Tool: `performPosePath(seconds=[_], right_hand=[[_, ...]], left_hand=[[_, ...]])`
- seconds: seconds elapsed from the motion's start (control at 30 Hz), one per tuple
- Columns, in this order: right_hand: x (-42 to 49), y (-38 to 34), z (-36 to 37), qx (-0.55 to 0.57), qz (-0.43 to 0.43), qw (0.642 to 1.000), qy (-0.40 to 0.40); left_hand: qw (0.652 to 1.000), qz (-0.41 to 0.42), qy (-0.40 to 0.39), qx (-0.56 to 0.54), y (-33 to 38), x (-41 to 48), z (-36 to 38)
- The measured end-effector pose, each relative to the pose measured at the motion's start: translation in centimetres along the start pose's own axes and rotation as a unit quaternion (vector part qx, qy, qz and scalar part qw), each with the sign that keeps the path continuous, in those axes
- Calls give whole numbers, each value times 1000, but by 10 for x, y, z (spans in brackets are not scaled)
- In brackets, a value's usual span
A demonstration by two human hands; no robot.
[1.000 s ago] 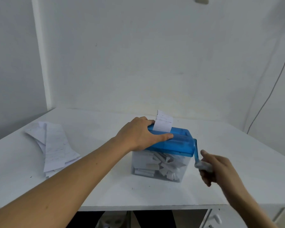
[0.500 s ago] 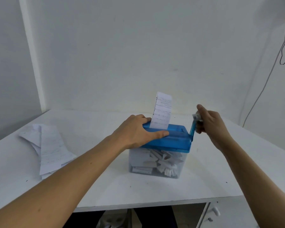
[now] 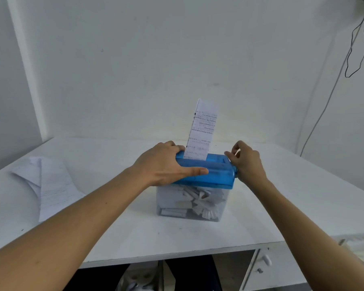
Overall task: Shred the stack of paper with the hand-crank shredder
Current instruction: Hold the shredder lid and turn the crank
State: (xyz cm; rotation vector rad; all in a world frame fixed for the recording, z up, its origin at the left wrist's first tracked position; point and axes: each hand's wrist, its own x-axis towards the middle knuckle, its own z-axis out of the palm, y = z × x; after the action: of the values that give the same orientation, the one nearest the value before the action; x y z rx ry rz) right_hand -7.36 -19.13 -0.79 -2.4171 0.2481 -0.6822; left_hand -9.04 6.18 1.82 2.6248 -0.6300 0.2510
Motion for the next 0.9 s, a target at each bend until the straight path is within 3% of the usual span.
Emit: performPosePath(seconds=[0.13,0.3,0.37,0.5,0.6,0.73,0.9], right_hand=[[-22,5,2,-41,17,994,-98],[-99,20,3,151,58,981,-104],[-115,21,-7,182,47,977,-99],[-119,6,-46,181,-6,969,-166],[-109,-16,-71,180,-46,972,-142],[-83,-28,-74,59,-54,995,-55],[-46,-40,-73,74,-36,997,12]], left_hand=[[1000,-11,3,20,4,-2,-2],[997,-13,-25,65,9,-3,-5],[994,-6,-42,100,13,-1,-11],[990,-8,-65,125,17,-2,-17],[990,-6,-80,120,15,1,-18],[990,-7,-94,107,13,7,-15],[988,17,-93,118,16,8,-16]])
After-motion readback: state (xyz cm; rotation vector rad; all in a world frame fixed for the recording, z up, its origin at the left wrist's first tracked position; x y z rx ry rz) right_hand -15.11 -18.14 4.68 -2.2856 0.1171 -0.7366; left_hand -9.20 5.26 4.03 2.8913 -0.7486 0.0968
